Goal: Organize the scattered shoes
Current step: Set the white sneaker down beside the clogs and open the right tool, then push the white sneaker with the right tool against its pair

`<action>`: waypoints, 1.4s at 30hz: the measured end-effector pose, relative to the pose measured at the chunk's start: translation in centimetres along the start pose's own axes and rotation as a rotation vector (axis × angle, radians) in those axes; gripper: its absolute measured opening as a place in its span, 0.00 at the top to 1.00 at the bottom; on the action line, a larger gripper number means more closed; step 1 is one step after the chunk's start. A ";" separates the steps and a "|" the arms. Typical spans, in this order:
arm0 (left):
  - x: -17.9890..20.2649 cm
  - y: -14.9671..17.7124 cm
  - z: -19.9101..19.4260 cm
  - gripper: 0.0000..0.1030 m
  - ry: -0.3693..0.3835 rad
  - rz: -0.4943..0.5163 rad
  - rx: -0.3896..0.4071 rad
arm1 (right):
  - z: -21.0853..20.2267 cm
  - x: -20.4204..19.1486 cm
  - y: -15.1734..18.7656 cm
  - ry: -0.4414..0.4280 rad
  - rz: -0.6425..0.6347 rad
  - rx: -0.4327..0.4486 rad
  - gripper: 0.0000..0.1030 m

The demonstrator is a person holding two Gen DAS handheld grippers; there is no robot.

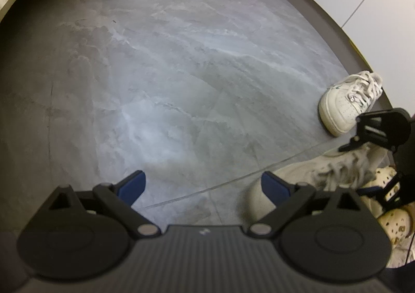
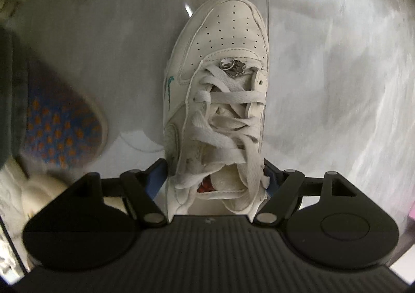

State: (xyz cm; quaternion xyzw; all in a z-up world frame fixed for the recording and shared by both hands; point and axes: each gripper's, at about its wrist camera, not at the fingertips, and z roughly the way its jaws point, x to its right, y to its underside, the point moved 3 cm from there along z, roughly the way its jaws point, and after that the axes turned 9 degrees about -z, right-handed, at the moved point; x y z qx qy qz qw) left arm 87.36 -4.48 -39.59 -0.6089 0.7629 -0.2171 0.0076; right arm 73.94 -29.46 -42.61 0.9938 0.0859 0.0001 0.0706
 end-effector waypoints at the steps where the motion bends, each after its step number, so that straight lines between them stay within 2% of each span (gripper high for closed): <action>1: 0.0 0.0 0.0 0.05 0.000 0.001 -0.001 | 0.2 -0.4 0.7 -0.002 -0.019 -0.023 0.25; 4: 0.0 0.0 0.1 0.05 -0.003 0.004 -0.003 | 1.1 -1.4 2.9 -0.010 -0.056 -0.093 0.25; 6: 0.0 0.0 0.1 0.05 -0.005 0.004 -0.004 | 1.3 -1.6 3.7 -0.013 -0.052 -0.109 0.25; 14: 0.0 0.1 0.2 0.05 -0.002 0.004 -0.008 | 2.8 -1.4 10.6 -0.032 0.032 -0.250 0.27; 18: -0.1 0.1 0.2 0.05 0.000 -0.001 -0.010 | 2.2 -1.6 11.5 0.007 0.013 -0.244 0.24; 21: -0.2 0.0 0.3 0.05 0.001 -0.006 -0.011 | 0.7 -0.6 11.1 -0.003 0.076 -0.215 0.19; 24: -0.3 0.1 0.3 0.05 0.004 -0.007 -0.008 | -1.2 2.1 10.0 -0.038 0.279 -0.143 0.19; 26: -0.3 0.1 0.4 0.05 0.003 -0.007 -0.008 | -2.9 4.2 7.4 -0.008 0.379 -0.004 0.19; 27: -0.3 0.1 0.4 0.05 0.003 -0.007 -0.008 | -3.3 4.0 6.5 0.006 0.393 0.036 0.19; 30: -0.3 0.2 0.5 0.05 0.002 -0.007 -0.010 | -2.6 4.2 0.3 0.099 0.300 0.090 0.19; 32: -0.1 0.2 0.4 0.05 0.004 -0.005 -0.009 | -1.8 3.8 -2.1 0.108 0.256 0.108 0.19; 33: -0.1 0.1 0.3 0.05 0.005 -0.006 -0.009 | -0.8 3.3 -3.4 0.047 0.254 0.101 0.20; 34: -0.1 0.1 0.3 0.05 0.005 -0.008 -0.008 | 0.3 3.4 -3.3 0.002 0.249 0.084 0.25; 35: -0.2 0.1 0.3 0.05 0.005 -0.011 -0.006 | 1.5 3.5 -2.9 -0.039 0.242 0.065 0.36; 38: -0.4 0.0 0.4 0.05 0.004 -0.020 -0.002 | 3.6 3.4 -3.0 -0.025 0.208 0.018 0.40; 42: -0.7 -0.2 0.4 0.05 0.003 -0.032 0.002 | 4.8 4.8 -4.5 0.017 0.179 0.006 0.45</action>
